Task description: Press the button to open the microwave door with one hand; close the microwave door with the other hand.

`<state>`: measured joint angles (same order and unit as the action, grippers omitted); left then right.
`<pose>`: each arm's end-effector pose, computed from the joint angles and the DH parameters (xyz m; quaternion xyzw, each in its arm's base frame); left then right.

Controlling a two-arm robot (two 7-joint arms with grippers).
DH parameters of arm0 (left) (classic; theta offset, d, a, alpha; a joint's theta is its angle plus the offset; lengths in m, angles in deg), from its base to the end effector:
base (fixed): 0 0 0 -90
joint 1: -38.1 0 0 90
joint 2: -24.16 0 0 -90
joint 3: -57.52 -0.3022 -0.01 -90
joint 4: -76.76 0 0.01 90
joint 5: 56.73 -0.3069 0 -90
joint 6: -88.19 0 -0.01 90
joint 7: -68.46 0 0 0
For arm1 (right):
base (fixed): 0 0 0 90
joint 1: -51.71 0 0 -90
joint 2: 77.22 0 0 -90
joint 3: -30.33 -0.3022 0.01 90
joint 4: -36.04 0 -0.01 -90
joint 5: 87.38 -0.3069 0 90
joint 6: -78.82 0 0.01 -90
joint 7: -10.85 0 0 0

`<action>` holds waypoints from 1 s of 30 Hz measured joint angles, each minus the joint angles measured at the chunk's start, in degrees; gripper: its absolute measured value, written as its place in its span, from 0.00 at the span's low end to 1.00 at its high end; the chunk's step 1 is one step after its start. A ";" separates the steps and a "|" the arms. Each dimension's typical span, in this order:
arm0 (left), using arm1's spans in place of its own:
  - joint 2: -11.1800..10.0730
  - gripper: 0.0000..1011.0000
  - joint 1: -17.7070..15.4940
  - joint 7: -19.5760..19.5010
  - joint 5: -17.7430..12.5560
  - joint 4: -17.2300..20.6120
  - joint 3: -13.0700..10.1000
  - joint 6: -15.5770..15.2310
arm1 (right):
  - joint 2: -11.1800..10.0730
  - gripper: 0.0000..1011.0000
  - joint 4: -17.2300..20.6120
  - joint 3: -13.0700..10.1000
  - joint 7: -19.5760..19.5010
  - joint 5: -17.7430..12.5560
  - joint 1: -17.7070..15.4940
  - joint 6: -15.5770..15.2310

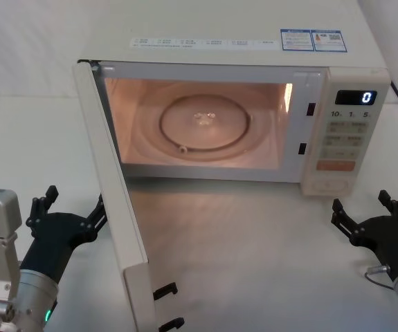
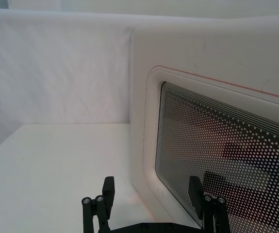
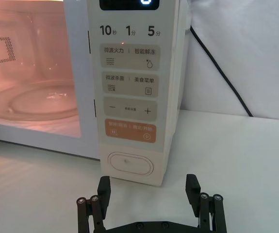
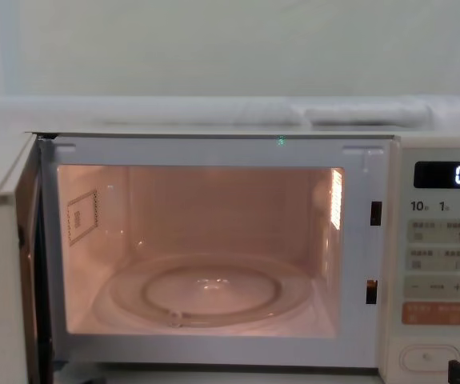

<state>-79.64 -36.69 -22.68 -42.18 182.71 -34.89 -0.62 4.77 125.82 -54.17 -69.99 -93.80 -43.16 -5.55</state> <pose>0.2480 0.0406 -0.2967 -0.0175 0.0065 0.6616 0.7496 0.2975 -0.0126 -0.3402 -0.0081 -0.0052 -0.6107 0.7918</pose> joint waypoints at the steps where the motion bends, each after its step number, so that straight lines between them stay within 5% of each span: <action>1: 0.00 0.99 0.00 0.00 0.00 0.00 0.00 0.00 | 0.00 0.99 0.00 0.00 0.00 0.00 0.00 0.00; 30: 0.00 0.99 0.00 0.00 0.00 0.00 0.00 0.00 | 0.00 0.99 0.00 0.00 0.00 0.00 0.00 0.00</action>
<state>-79.65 -36.69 -22.68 -42.18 182.71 -34.89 -0.62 4.78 125.82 -54.17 -69.98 -93.80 -43.16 -5.55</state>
